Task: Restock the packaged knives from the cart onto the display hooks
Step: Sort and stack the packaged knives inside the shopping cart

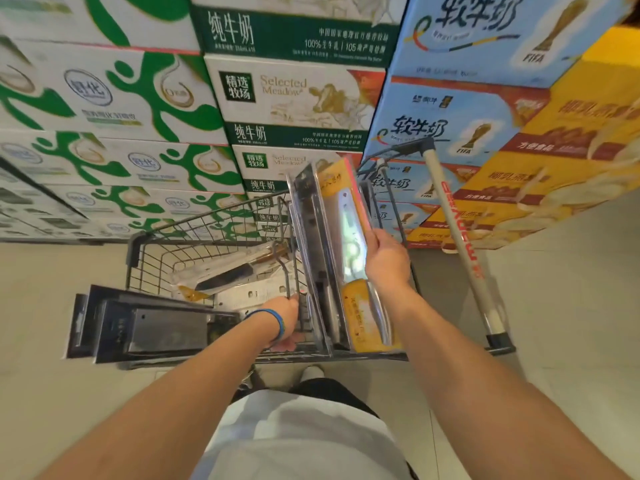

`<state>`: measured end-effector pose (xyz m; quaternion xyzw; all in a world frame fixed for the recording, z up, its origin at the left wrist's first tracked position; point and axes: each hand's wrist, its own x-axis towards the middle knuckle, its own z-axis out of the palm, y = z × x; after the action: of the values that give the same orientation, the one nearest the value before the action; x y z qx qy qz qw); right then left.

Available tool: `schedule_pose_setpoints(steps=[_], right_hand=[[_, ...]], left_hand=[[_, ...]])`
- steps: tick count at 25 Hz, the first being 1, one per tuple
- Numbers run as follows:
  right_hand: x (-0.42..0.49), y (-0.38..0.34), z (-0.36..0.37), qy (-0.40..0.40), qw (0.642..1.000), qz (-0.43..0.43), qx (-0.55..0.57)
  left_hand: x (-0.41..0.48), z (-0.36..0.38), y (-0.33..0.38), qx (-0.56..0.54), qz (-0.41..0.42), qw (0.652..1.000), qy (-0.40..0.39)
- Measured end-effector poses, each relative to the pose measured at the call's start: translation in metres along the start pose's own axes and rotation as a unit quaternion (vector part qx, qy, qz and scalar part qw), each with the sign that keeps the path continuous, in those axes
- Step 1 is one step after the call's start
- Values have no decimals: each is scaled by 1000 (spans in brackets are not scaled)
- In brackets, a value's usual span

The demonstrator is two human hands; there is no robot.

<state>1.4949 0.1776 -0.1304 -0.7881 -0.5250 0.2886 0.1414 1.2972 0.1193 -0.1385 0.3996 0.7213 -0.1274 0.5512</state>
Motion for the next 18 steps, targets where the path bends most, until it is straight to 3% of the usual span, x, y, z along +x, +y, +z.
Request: schedule_pose_setpoints(steps=[7, 10, 12, 14, 16, 18], right_hand=[[14, -9, 25, -138, 987, 47, -60], [-26, -19, 36, 30, 998, -44, -38], [-69, -36, 49, 99, 982, -160, 6], [-96, -54, 65, 107, 958, -264, 19], [-104, -74, 79, 58, 944, -322, 50], [-105, -88, 88, -69, 939, -335, 33]], left_hand=[[-2, 1, 2, -98, -35, 994, 11], [-3, 0, 1, -94, -30, 995, 2], [-2, -2, 1, -33, 22, 999, -1], [7, -4, -5, 77, 96, 992, -5], [16, -8, -18, 220, 120, 968, -28], [25, -10, -40, 303, 115, 944, -67]])
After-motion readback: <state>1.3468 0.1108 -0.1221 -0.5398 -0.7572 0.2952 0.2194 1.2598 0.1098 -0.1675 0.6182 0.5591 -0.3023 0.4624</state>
